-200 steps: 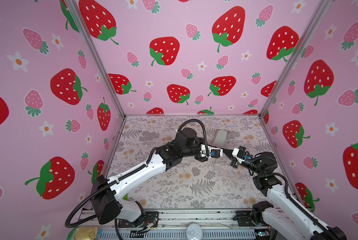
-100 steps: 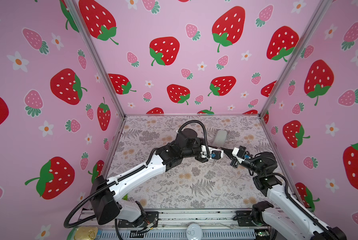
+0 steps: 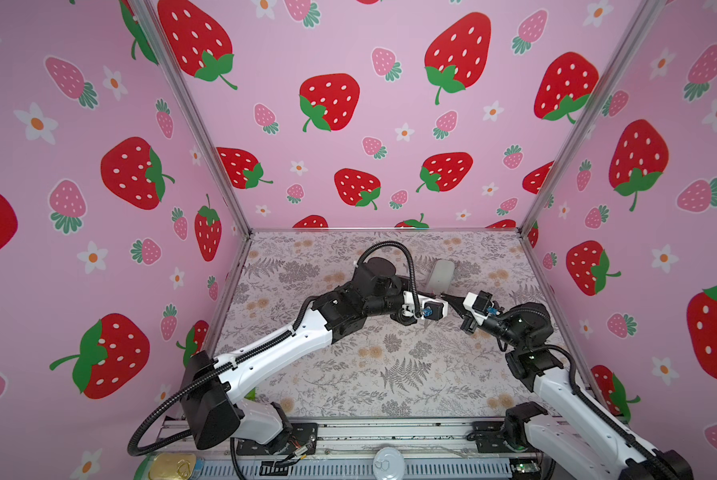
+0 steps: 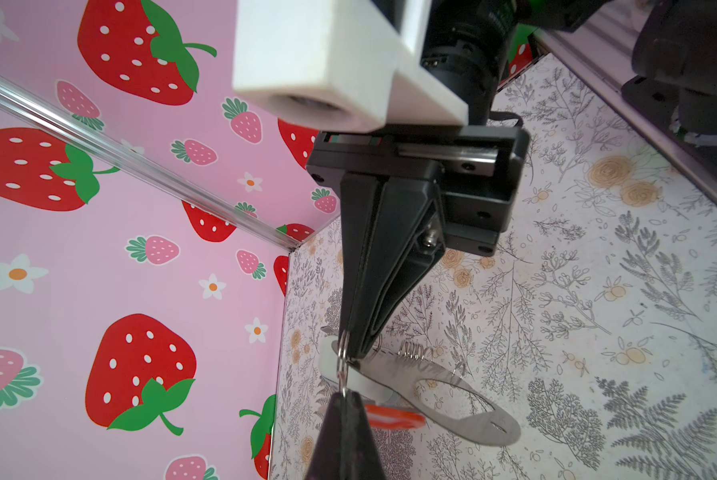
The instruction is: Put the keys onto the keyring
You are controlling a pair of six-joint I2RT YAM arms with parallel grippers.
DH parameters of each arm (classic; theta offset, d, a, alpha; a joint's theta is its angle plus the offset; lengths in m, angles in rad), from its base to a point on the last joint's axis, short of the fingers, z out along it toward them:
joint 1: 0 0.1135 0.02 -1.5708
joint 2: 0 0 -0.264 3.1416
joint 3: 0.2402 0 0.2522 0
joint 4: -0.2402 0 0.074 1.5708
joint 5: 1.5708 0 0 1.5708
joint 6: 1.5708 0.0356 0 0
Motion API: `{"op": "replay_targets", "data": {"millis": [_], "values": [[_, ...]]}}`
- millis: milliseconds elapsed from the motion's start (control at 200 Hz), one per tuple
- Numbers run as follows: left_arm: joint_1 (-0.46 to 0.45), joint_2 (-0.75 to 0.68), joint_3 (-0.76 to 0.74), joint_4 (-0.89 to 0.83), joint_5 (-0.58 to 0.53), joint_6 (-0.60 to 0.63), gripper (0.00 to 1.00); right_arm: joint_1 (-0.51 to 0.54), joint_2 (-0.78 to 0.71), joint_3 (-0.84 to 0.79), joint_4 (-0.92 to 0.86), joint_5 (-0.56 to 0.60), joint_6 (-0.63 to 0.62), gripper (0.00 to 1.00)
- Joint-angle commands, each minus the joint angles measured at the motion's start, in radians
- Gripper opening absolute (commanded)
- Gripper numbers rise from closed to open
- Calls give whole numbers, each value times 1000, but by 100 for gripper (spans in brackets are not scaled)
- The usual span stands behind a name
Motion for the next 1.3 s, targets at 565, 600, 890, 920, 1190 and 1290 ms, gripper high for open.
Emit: {"op": "replay_targets", "data": {"millis": [565,600,890,920,1190,1290], "values": [[15,-12,3,26,58,-5,0,-1,4,13,58,-73,29,0],[16,-10,4,27,49,-4,0,-1,4,12,59,-76,31,0],[34,-32,-5,19,5,20,0,0,-8,6,53,-80,28,0],[34,-33,-5,20,5,23,0,0,-6,7,53,-84,28,0],[34,-35,-5,27,6,28,0,-1,9,11,51,-90,30,1],[34,-35,-5,25,14,30,0,-1,14,17,53,-88,31,0]]}}
